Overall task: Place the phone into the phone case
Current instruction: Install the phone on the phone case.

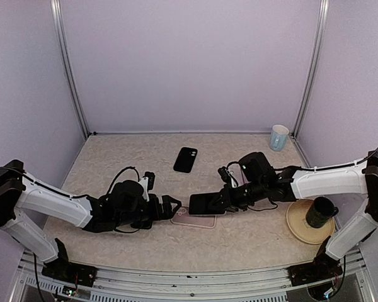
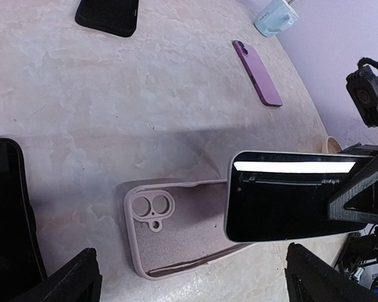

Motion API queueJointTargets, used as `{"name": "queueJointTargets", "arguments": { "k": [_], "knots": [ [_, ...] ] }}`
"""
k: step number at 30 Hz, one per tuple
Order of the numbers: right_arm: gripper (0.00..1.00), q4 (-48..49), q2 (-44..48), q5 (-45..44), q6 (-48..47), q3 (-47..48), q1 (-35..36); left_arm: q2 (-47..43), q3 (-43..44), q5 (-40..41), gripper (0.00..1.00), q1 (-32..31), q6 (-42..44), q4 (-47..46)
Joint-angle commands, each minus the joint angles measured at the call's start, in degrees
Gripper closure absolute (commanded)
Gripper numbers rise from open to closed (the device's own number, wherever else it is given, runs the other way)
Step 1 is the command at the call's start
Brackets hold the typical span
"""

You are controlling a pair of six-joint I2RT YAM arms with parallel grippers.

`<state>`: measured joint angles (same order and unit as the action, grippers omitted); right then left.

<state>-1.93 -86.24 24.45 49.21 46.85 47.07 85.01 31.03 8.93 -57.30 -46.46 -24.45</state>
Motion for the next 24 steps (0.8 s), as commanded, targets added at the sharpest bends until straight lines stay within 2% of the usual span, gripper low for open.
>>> {"name": "queueJointTargets", "arguments": {
  "k": [1,10,24],
  "knots": [
    [1.00,-0.7,-3.3,3.5,1.9,3.7,-0.4,1.7,1.8,-1.4,0.01,-0.2,0.0,-2.7],
    [1.00,1.7,-9.9,12.1,3.2,5.5,-1.8,4.2,2.2,-1.8,0.01,-0.6,-0.4,-4.0],
    [1.00,4.3,-13.0,16.1,5.6,5.8,-3.1,8.1,2.5,-3.0,0.01,-1.0,-1.1,-6.2]
  ]
}}
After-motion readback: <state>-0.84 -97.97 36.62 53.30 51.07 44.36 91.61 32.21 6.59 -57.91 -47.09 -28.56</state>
